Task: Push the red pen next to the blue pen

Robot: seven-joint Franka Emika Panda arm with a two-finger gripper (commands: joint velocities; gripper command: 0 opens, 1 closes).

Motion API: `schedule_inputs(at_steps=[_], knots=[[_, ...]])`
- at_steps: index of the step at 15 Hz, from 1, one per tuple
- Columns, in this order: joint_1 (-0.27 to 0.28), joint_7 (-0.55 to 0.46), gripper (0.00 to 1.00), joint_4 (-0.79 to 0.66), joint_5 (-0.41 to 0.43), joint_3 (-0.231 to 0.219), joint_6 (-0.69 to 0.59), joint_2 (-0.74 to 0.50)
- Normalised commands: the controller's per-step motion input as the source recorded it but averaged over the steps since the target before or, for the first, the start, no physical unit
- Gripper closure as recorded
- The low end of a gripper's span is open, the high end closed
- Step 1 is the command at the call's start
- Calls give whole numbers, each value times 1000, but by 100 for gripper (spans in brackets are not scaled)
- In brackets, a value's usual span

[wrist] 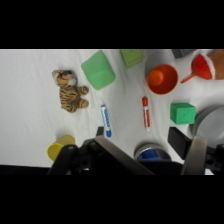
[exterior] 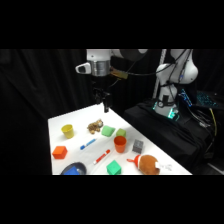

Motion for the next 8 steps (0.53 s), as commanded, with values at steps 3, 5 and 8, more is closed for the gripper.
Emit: schedule_inputs(at_steps=[3,5,8], knots=[[2,88,0,135,-53,26,4,150],[36,103,0,259,-54,50,22,280],[80,115,0,312,-60,68,22,303]])
